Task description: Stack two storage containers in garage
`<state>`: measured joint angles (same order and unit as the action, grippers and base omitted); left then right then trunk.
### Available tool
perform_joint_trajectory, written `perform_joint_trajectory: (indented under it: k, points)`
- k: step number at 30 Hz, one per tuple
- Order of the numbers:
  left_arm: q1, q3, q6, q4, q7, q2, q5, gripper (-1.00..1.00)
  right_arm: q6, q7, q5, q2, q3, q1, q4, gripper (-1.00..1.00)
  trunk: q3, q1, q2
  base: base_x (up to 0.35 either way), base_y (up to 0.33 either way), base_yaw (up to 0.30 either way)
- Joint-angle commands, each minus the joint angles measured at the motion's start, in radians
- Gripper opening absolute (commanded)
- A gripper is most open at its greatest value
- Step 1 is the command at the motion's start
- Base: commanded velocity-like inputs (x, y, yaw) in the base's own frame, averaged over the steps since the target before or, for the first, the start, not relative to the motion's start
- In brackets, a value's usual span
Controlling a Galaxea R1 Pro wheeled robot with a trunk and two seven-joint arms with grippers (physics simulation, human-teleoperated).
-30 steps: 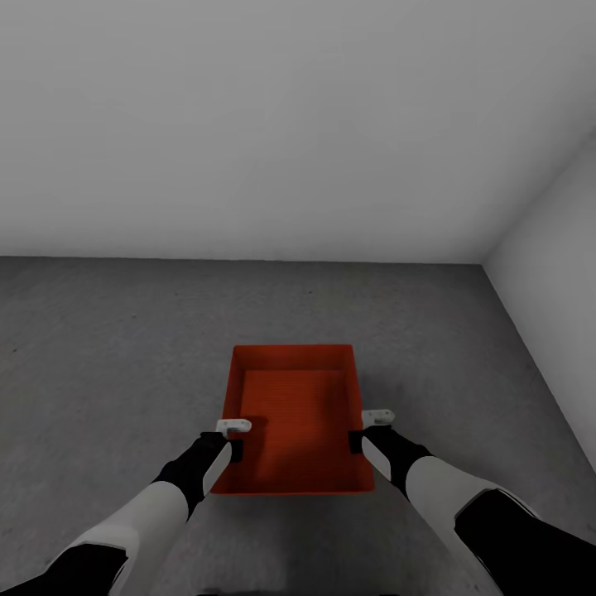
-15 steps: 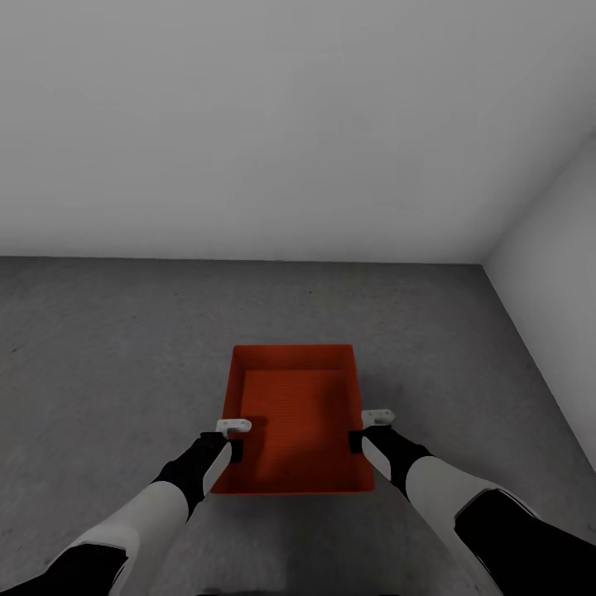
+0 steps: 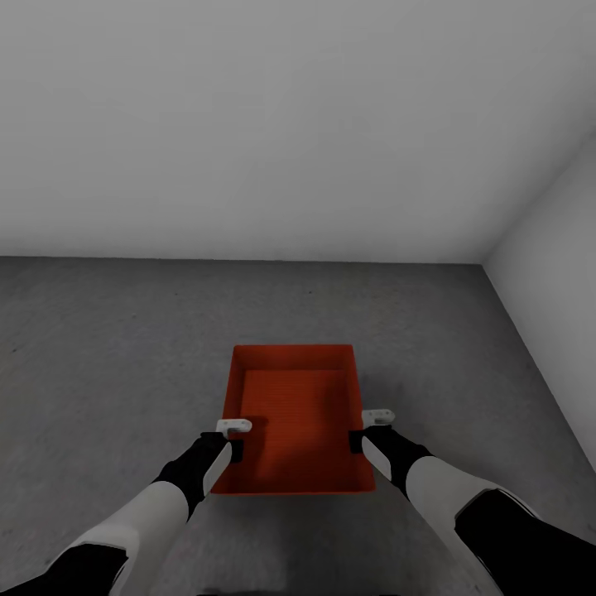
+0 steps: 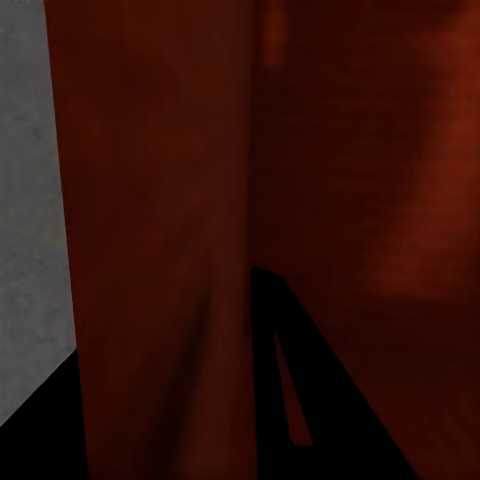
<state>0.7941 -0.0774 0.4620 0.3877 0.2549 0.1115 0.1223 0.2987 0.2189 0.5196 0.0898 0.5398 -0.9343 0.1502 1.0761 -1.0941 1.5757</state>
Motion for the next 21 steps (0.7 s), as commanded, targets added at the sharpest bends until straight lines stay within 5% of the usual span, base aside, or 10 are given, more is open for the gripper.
perform_joint_trajectory:
  k: [1,7,8,21]
  points:
    - [0.001,-0.021,0.003,0.005,0.010,-0.004,0.004,-1.00,0.009,0.000,0.052,-0.001,0.034,0.000,0.001,-1.00,0.001,0.000,0.000,0.000,0.000,0.000]
    - [0.001,-0.021,0.004,0.005,0.010,-0.004,0.005,-1.00,0.009,0.002,0.051,-0.001,0.035,0.000,0.001,-1.00,0.001,0.000,0.000,0.000,0.000,0.000]
    - [0.001,-0.021,0.004,0.004,0.010,-0.004,0.005,1.00,0.009,0.003,0.051,-0.001,0.035,0.000,0.000,1.00,0.001,0.000,0.000,0.000,0.000,0.000]
    - [0.001,-0.019,0.004,0.003,0.011,-0.006,0.011,1.00,0.008,0.007,0.051,-0.001,0.035,0.000,0.000,1.00,0.001,0.000,0.000,0.000,0.000,0.000]
